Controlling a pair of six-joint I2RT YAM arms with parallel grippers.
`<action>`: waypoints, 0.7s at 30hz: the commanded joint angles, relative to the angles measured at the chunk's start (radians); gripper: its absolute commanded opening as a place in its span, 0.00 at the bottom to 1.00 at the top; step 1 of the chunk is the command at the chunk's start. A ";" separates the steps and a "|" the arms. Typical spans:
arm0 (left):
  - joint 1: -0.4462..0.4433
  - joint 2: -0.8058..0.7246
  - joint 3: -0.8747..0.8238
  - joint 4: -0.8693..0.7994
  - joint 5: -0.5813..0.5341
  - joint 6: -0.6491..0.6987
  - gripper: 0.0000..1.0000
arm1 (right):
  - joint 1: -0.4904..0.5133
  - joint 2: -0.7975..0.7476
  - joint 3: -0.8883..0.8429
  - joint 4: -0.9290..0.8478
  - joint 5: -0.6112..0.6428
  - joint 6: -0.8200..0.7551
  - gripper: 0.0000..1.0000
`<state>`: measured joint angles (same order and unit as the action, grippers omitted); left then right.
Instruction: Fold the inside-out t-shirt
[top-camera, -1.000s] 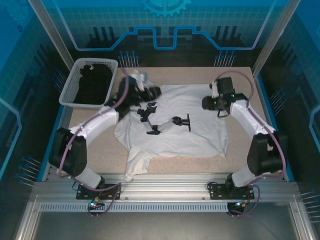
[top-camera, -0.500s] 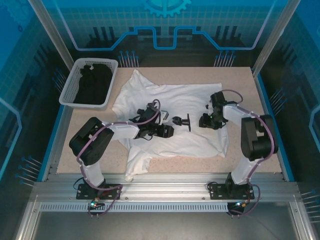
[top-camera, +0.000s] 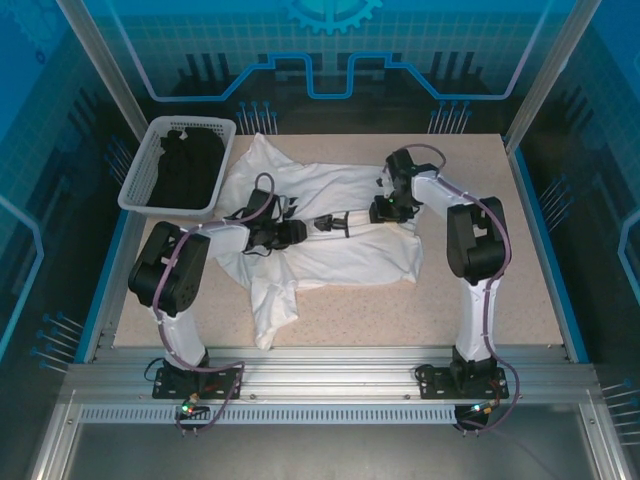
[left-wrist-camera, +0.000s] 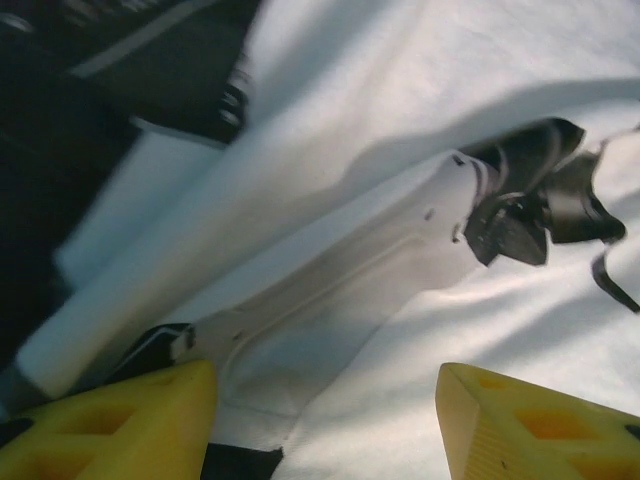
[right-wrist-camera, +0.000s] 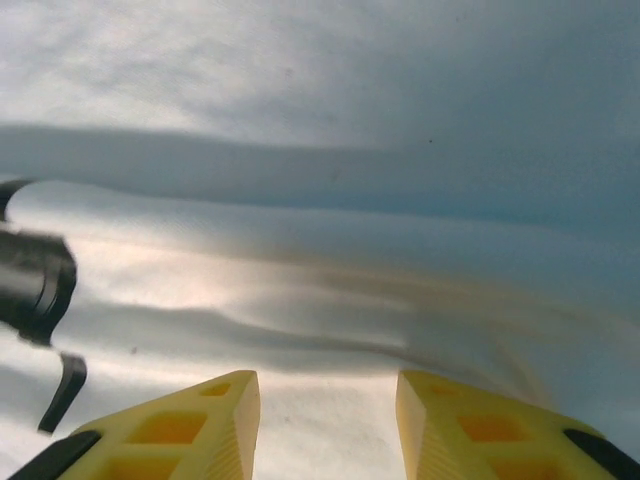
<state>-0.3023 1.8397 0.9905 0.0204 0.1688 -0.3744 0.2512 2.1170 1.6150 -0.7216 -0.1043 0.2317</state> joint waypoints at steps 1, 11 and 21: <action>-0.023 -0.106 -0.018 -0.012 -0.037 0.068 0.61 | 0.003 -0.126 -0.078 -0.059 0.028 -0.014 0.42; -0.494 -0.163 -0.156 0.248 0.023 0.576 0.61 | -0.016 -0.649 -0.633 -0.006 0.103 0.133 0.43; -0.555 0.083 0.032 0.133 -0.155 0.692 0.52 | 0.008 -0.647 -0.749 0.047 0.122 0.206 0.42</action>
<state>-0.8585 1.8980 0.9813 0.1795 0.0753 0.2531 0.2424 1.4532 0.8925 -0.7124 0.0002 0.3950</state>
